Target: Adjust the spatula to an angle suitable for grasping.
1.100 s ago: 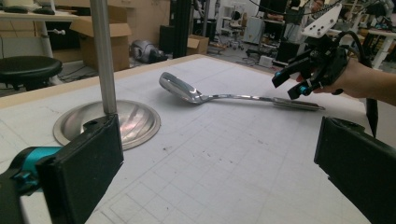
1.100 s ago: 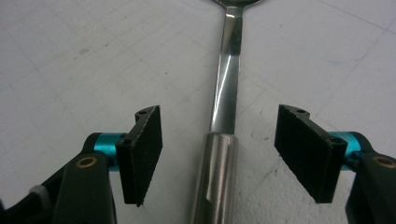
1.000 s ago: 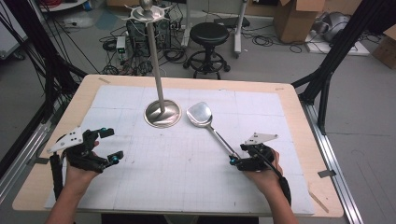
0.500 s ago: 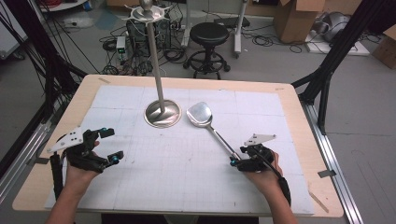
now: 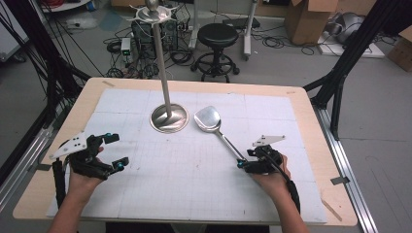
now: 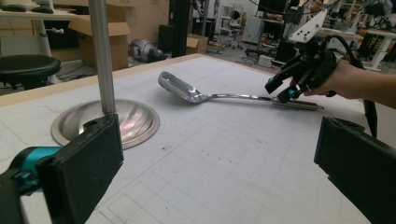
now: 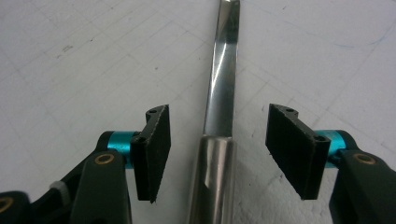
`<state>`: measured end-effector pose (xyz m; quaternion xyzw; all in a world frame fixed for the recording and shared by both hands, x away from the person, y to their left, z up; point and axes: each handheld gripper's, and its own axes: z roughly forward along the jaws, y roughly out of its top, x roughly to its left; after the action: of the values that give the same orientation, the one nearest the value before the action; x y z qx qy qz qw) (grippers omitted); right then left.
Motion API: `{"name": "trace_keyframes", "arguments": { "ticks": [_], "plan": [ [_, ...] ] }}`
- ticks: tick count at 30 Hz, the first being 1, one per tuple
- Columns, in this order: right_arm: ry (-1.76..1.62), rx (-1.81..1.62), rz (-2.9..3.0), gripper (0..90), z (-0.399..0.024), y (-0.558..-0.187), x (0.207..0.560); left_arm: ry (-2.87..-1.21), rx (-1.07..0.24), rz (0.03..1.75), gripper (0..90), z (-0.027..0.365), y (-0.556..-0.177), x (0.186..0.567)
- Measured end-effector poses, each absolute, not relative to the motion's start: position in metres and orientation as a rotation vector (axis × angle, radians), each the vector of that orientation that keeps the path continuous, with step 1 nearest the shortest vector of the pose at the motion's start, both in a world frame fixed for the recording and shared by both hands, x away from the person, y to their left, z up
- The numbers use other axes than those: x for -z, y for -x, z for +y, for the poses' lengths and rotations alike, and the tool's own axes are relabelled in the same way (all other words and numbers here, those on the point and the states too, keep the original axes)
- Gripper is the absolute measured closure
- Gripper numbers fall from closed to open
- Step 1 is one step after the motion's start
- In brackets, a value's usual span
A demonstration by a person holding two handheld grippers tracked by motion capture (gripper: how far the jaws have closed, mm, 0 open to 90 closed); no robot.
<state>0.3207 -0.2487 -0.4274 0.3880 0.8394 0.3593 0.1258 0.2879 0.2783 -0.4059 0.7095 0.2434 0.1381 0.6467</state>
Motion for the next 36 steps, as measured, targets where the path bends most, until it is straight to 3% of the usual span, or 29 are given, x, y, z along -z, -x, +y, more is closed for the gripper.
{"name": "trace_keyframes", "arguments": {
  "ticks": [10,15,36],
  "plan": [
    [-1.172,-0.955,2.481,41.8,-0.237,-0.33,0.425,-1.629,-0.311,0.558,1.7,0.277,-0.289,0.407],
    [-1.133,-0.828,2.533,67.3,-0.231,-0.324,0.429,-1.632,-0.317,0.554,1.7,0.278,-0.288,0.407],
    [-1.147,-0.858,2.55,68.5,-0.235,-0.325,0.429,-1.62,-0.314,0.558,1.7,0.28,-0.287,0.405]
  ]
}}
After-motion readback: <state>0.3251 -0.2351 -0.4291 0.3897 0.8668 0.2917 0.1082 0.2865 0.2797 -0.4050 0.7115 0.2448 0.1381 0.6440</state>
